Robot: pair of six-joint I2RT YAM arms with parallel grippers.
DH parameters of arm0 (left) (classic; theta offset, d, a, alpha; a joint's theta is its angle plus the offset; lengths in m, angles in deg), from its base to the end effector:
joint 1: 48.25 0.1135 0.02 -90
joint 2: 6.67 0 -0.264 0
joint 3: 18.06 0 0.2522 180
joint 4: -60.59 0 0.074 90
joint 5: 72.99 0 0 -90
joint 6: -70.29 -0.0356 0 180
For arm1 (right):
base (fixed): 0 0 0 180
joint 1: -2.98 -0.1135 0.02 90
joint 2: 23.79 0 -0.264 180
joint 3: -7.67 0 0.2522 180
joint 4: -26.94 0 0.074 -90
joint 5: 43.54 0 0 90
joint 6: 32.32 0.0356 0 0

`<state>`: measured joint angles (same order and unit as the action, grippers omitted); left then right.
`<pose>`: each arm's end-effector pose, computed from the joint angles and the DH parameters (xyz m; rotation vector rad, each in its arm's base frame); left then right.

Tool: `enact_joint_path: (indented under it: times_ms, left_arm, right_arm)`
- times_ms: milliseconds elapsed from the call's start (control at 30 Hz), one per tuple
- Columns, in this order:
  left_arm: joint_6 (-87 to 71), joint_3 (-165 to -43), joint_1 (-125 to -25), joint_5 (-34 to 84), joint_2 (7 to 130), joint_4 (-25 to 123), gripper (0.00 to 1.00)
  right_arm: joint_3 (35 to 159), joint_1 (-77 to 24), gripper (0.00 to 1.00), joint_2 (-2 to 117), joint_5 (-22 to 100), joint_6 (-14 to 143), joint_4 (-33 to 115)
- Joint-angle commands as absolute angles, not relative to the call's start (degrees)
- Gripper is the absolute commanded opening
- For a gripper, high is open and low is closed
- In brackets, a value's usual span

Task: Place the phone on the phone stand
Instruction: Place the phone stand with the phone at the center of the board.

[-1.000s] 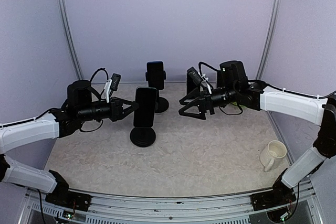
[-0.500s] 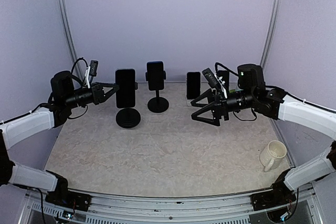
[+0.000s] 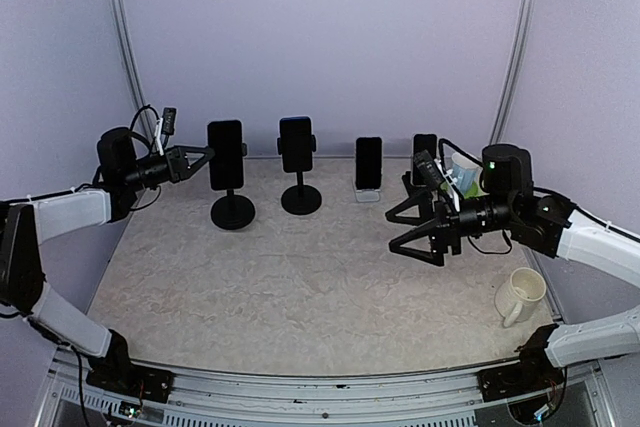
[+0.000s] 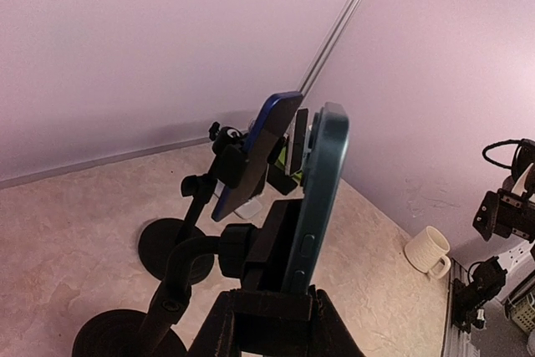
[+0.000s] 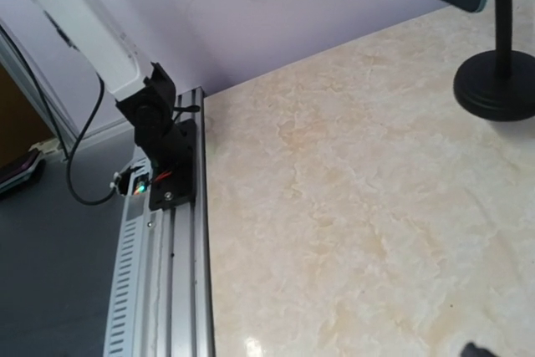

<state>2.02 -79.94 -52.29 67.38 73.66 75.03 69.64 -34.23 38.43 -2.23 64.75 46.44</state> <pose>0.3087 -0.0493 0.2872 0.4412 1.6663 -1.0519 0.1757 0.1670 0.3130 -1.0906 1.6972 1.3153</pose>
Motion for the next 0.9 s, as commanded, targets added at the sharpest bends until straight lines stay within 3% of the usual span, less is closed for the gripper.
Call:
enact_joint_path:
  times_ms: [0,867]
  left_arm:
    - [1.90,-86.58,-50.54,72.47,76.89,86.34,0.00]
    - [12.93,-93.56,-45.71,80.99,96.45,106.99,0.00]
  right_arm:
    - [67.46,-33.75,1.00,33.94,-0.91,64.99,46.87]
    - [58.62,-33.75,1.00,18.71,0.67,64.95,55.46]
